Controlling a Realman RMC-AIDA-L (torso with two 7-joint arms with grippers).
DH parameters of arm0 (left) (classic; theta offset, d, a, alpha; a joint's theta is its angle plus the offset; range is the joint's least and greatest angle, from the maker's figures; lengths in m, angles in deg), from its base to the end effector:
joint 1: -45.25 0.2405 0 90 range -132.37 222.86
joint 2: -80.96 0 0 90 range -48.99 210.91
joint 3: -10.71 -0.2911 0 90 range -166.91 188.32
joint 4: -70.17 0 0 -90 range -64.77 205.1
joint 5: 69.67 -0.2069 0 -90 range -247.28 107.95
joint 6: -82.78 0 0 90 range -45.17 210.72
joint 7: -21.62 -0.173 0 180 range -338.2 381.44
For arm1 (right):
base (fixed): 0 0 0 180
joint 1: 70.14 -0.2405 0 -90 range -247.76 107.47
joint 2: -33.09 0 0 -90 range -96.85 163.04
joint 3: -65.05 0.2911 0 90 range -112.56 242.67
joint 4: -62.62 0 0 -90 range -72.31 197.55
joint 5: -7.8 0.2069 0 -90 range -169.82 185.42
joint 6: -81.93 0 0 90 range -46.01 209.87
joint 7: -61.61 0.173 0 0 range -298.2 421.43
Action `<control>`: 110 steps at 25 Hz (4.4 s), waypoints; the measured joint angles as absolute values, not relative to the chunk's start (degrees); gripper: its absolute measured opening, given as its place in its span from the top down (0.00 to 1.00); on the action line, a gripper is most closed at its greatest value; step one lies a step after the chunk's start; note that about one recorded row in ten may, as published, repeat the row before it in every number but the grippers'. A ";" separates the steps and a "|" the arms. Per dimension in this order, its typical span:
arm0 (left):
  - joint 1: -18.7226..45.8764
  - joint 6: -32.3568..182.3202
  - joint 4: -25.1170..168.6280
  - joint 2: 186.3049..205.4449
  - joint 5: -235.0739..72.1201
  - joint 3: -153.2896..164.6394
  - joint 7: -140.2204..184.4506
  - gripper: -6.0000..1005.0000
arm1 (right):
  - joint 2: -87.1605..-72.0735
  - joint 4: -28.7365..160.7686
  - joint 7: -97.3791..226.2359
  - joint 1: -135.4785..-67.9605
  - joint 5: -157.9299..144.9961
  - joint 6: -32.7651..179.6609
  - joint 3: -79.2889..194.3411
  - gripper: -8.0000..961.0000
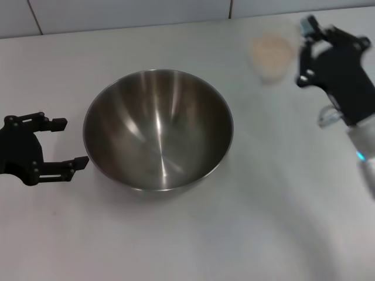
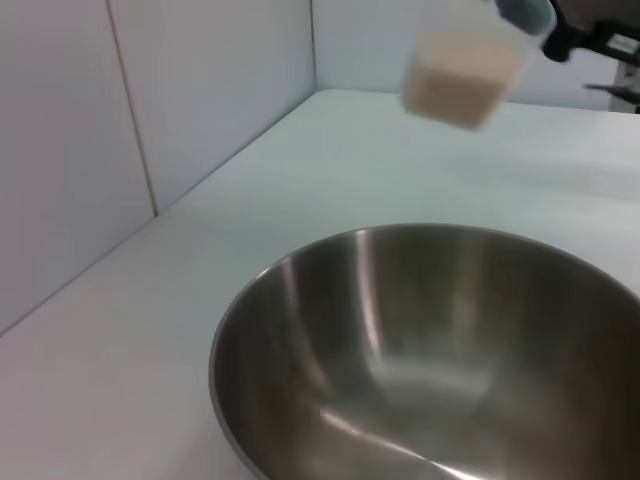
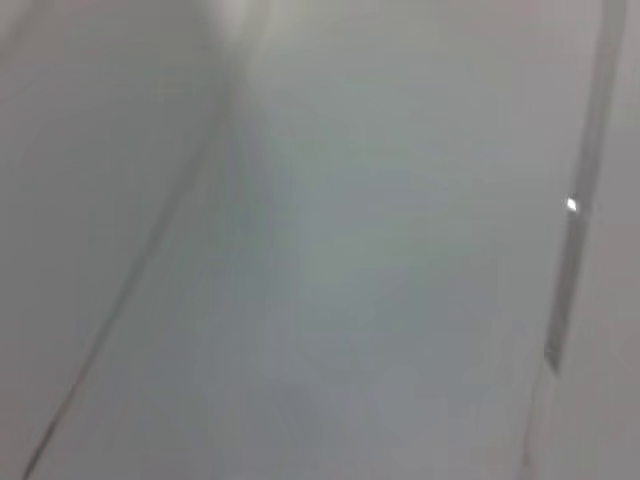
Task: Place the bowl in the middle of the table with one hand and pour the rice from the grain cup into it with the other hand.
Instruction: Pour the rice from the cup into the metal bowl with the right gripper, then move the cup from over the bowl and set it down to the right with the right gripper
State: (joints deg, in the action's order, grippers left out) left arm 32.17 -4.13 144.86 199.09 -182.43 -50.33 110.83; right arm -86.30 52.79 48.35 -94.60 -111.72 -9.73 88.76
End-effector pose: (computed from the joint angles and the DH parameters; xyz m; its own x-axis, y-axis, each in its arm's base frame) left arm -0.2777 0.3152 0.0045 0.9594 0.1764 0.2201 0.2450 -0.9079 -0.3402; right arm 0.2789 0.3306 -0.0346 0.7677 0.4801 -0.4244 -0.3461 -0.2466 -0.9052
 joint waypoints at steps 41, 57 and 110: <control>31.12 -4.94 145.05 199.08 -182.96 -50.34 110.83 0.16 | -86.79 28.11 -88.81 -94.57 -129.84 20.95 87.66 0.98; 30.91 -4.93 145.04 199.17 -182.95 -50.46 110.96 0.16 | -86.06 8.43 -20.20 -88.48 -101.06 13.13 91.63 0.98; 30.14 -4.75 144.15 199.16 -182.95 -50.90 110.98 0.16 | -86.34 41.82 61.10 -87.22 -109.18 19.05 90.69 0.64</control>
